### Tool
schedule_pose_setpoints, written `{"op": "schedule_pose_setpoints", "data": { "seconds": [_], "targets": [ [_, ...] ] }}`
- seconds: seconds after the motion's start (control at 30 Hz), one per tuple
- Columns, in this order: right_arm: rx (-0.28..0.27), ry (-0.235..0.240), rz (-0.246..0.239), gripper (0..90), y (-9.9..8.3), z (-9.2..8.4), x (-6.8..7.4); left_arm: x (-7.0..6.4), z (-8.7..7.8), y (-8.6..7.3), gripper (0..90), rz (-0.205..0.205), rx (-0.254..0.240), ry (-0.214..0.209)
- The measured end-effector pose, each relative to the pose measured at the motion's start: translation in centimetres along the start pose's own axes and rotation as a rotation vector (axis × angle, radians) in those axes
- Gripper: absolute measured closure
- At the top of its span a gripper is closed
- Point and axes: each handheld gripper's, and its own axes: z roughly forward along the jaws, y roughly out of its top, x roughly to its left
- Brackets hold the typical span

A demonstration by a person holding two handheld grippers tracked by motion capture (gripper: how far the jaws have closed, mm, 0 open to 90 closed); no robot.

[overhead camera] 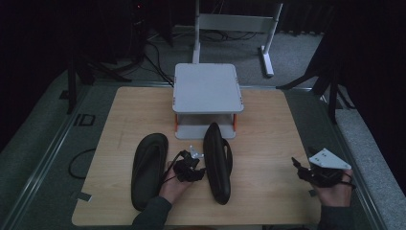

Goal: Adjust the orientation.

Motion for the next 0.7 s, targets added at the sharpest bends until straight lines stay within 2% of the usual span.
{"op": "schedule_pose_setpoints", "data": {
  "seconds": [0.07, 0.1, 0.13, 0.17, 0.2, 0.27, 0.3, 0.4, 0.47, 0.57, 0.6, 0.7],
  "targets": [
    [-0.035, 0.065, 0.012, 34.0, 0.6, -0.1, 1.7, 0.0, 0.0, 0.0, 58.2, 0.0, -0.002, 0.001],
    [-0.046, 0.095, 0.001, 33.7, 0.9, 0.1, 2.6, 0.0, 0.0, 0.0, 58.2, -0.001, -0.003, 0.0],
    [-0.046, 0.095, 0.001, 33.7, 0.9, 0.1, 2.6, 0.0, 0.0, 0.0, 58.1, -0.001, -0.003, 0.0],
    [-0.054, 0.119, -0.01, 33.3, 1.2, 0.3, 3.6, 0.0, 0.0, 0.0, 58.1, 0.001, -0.003, -0.001],
    [-0.058, 0.165, -0.036, 31.8, 2.0, 0.8, 5.7, 0.0, 0.0, 0.0, 58.1, 0.001, -0.003, -0.001],
    [-0.059, 0.211, -0.055, 31.8, 2.9, 1.6, 7.9, 0.0, 0.1, 0.0, 58.1, 0.001, -0.004, -0.003],
    [-0.059, 0.232, -0.08, 31.8, 3.3, 2.0, 8.9, 0.0, 0.1, 0.0, 58.1, 0.001, -0.004, -0.004],
    [-0.039, 0.254, -0.157, 31.6, 4.2, 3.5, 11.5, 0.1, 0.1, 0.0, 57.9, -0.003, -0.007, -0.006],
    [-0.042, 0.258, -0.167, 32.3, 4.8, 4.3, 12.4, 0.1, 0.1, 0.0, 57.9, -0.004, -0.009, -0.006],
    [-0.034, 0.299, -0.163, 33.1, 5.7, 5.8, 13.2, 0.0, 0.1, 0.0, 57.9, -0.003, -0.008, -0.003],
    [-0.026, 0.308, -0.163, 33.3, 5.9, 6.3, 13.4, 0.0, 0.1, 0.0, 58.8, 0.001, -0.007, 0.009],
    [-0.05, 0.341, -0.134, 34.3, 6.6, 6.8, 13.4, 0.0, 0.0, 0.0, 58.3, 0.005, -0.004, 0.015]
  ]
}}
